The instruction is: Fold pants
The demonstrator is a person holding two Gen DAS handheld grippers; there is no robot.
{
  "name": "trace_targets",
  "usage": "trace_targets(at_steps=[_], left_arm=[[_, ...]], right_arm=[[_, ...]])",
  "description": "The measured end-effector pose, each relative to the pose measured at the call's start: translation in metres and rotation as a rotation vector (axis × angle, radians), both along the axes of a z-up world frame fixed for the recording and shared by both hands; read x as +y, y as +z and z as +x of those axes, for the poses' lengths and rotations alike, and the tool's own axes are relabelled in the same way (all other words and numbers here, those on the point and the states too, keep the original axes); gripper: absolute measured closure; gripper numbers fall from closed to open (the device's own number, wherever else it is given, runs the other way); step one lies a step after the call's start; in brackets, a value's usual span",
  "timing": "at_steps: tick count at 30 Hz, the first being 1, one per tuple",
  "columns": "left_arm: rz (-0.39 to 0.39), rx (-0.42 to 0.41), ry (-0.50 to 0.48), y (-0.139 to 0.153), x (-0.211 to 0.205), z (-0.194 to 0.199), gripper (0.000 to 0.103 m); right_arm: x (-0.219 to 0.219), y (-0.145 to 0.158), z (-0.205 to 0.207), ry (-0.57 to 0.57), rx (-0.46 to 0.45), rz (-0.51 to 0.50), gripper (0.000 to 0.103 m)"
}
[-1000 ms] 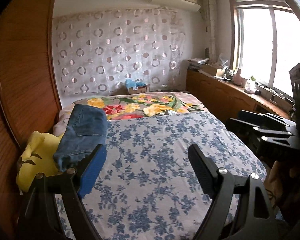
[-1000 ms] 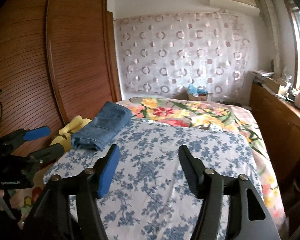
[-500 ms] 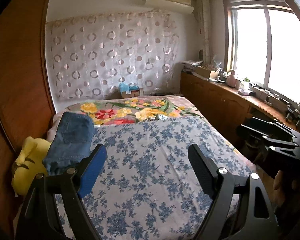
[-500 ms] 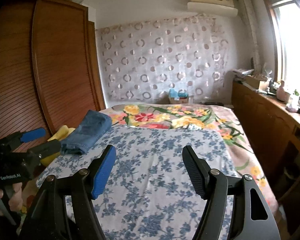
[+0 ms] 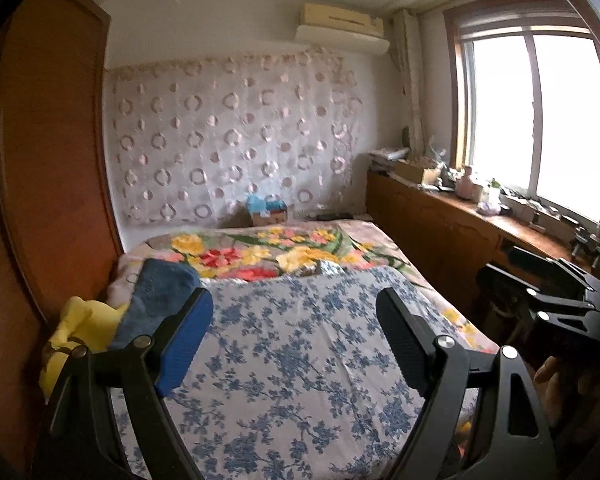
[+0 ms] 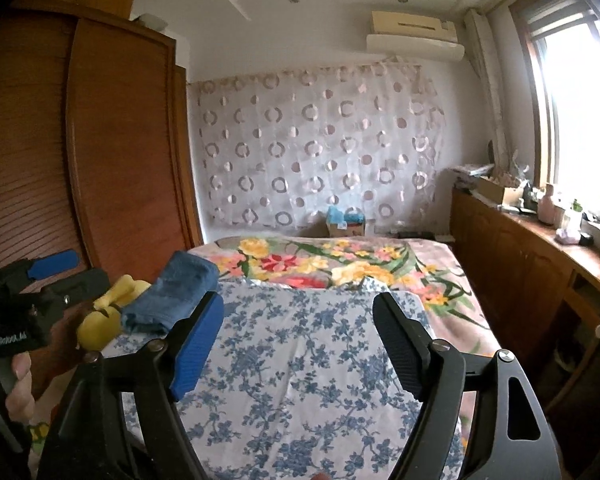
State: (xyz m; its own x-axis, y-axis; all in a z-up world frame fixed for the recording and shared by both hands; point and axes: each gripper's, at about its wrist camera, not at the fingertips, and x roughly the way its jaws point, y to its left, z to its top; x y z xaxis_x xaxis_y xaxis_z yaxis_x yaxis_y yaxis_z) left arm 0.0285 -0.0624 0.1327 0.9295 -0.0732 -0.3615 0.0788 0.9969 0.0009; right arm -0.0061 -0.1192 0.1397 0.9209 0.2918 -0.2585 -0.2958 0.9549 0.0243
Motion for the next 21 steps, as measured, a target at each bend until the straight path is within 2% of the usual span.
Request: trace_targets(at_steps=[8,21], left_arm=[[-0.013,-0.013,0.070,-0.001,0.018,-0.011,0.019],[-0.010,0.004,0.086,-0.011,0.023,-0.007,0.019]], right_arm=[[-0.004,-0.013,-0.007,-0.030,-0.032,0.004,0.019],[-0.008,-0.016,0.004,-0.025,-0.008,-0.001,0.019]])
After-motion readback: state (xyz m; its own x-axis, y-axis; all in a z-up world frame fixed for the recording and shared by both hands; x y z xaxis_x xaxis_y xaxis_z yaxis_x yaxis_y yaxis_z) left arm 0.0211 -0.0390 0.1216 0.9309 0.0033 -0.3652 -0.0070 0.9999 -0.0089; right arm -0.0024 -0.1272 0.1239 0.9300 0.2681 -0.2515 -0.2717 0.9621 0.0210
